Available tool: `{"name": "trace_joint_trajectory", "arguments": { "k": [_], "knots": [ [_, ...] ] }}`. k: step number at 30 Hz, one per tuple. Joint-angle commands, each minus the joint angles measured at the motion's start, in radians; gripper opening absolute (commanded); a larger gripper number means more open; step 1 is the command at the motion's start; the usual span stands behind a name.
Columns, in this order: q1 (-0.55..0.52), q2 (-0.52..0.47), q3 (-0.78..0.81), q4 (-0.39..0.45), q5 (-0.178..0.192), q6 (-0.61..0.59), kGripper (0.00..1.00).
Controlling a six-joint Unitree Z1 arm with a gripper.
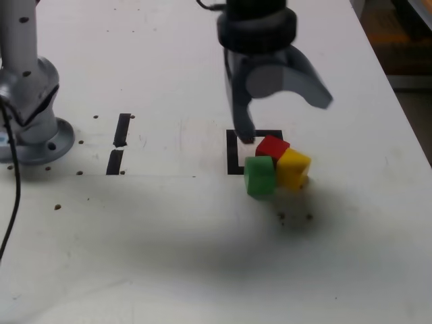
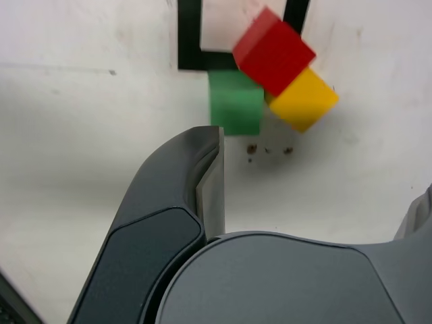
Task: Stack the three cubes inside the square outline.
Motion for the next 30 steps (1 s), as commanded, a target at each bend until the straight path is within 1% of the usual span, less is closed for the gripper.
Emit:
{"name": "trace_joint_trajectory", "arguments": {
  "k": [1,10,21,30],
  "knots": [
    [-0.014,0.011,-0.016,-0.001,-0.002,-0.012,0.99],
    [-0.081,0.062,-0.074,-0.008,-0.007,-0.069,0.99],
    [-0.126,0.177,-0.172,-0.036,-0.044,-0.093,0.99],
    [-0.131,0.243,-0.194,-0.068,-0.071,-0.1,0.99]
  ]
}}
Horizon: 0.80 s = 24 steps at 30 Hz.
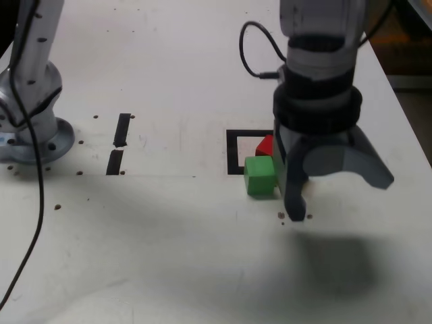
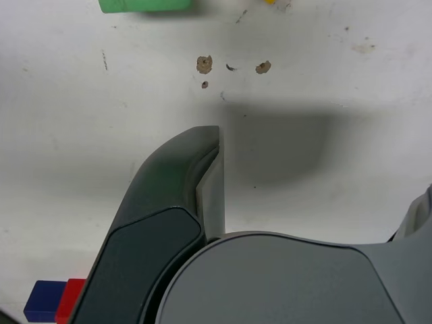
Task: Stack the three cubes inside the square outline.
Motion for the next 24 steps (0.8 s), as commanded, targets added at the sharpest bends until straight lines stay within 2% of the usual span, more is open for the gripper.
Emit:
{"name": "trace_joint_trajectory", "arguments": {
  "k": [1,12,24],
  "knots": [
    [-0.001,0.014,-0.007,-0.007,-0.008,-0.002,0.99],
    [0.016,0.073,-0.004,-0.019,-0.022,-0.009,0.99],
    [0.046,0.078,0.05,-0.025,-0.019,-0.009,0.99]
  ]
}}
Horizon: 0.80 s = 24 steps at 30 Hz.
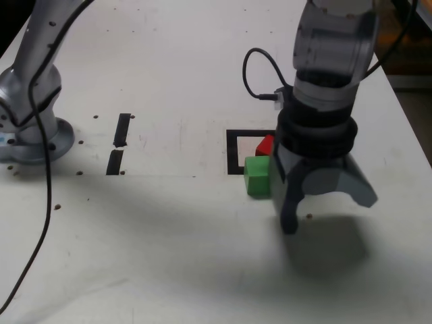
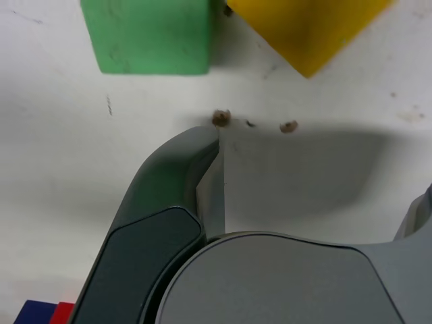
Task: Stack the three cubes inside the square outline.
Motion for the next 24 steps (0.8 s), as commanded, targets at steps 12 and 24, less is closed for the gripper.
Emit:
{"name": "trace_joint_trajectory", "arguments": {
  "k": [12,24],
  "knots": [
    [0.018,-0.004,0.049,-0.042,0.006,-0.001,0.99],
    [0.039,-0.007,0.09,-0.075,0.021,0.001,0.99]
  ]
}}
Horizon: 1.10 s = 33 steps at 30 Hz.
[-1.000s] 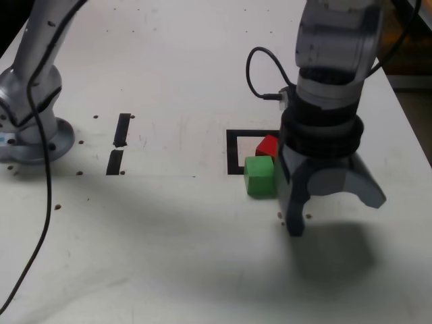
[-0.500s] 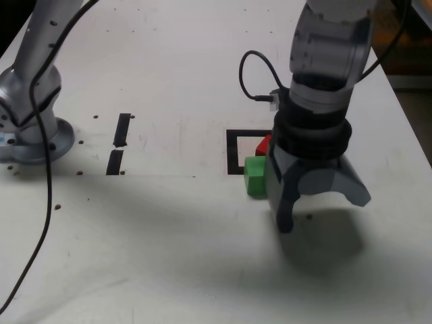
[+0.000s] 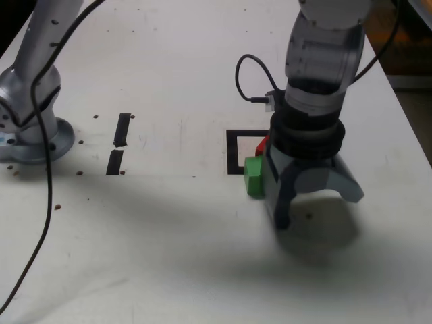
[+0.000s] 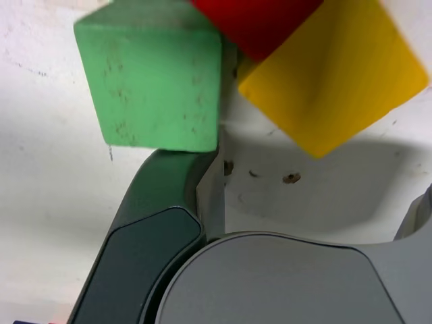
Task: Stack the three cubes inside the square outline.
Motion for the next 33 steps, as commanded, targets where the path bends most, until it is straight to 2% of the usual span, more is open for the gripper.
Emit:
{"name": "trace_joint_trajectory", "arguments": {
  "k": [1,11,33],
  "knots": [
    [0.004,-0.006,0.004,-0.003,0.006,0.0,0.99],
    [0.026,-0.021,0.025,-0.006,0.049,-0.001,0.99],
    [0.11,-0.056,0.097,0.012,0.079,0.012,0.99]
  ]
}}
